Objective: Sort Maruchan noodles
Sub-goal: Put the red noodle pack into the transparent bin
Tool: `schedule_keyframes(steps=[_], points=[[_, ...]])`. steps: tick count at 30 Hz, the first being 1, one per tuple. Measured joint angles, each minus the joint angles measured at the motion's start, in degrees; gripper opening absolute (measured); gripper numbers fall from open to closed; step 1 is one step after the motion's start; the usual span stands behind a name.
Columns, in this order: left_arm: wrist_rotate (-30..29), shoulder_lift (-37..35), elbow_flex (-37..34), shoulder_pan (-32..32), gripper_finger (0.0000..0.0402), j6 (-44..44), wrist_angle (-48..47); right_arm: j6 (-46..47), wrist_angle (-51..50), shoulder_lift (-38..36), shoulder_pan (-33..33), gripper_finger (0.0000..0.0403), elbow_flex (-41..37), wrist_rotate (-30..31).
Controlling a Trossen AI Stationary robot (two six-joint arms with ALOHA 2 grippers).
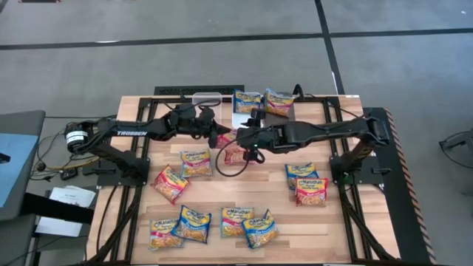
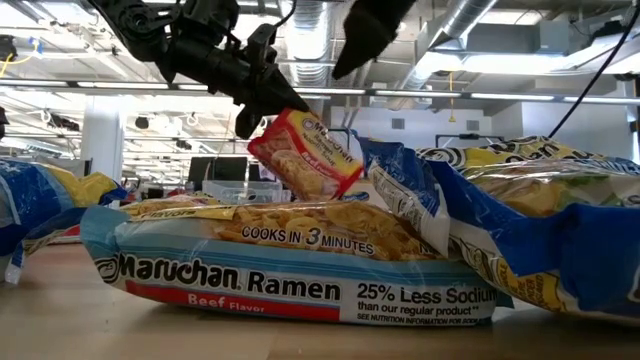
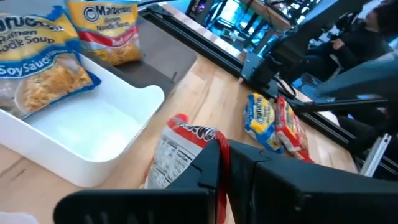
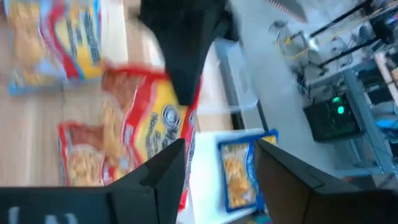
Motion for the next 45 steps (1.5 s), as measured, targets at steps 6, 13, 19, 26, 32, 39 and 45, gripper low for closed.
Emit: schedule_keyframes(steps=[6,13,19,26,32,39,45], points=[[2.5,0.0,0.0,0.1,0.0000,0.5,-1.4,0.2,-0.4,-0.6,0.0,0.0214,0.0,-0.6],[2.9,0.0,0.0,0.0,0.0000,0.5,-2.2,-0.4,-0.4,0.2,-3.1,0.0214,0.0,-15.6],[4.4,0.0,0.0,-0.1,0.0000,0.7,-2.2,-2.3,-0.3,0.1,-8.9,0.0214,0.0,-23.3],[5.3,0.0,0.0,-0.1,0.0000,0.8,-2.1,-3.8,2.0,2.4,-15.1,0.0214,-0.1,-37.5],[5.3,-0.1,0.0,-0.2,0.0000,1.4,-2.2,-8.2,0.7,5.8,-16.2,0.0214,-0.3,-40.1],[5.3,-0.1,0.0,-0.2,0.0000,1.6,-2.3,-10.7,3.6,9.2,-16.6,0.0214,-0.1,-41.0],[5.0,-0.1,0.0,-0.2,0.0000,1.6,-2.2,-10.5,1.4,12.0,-17.4,0.0214,-0.1,-43.1]])
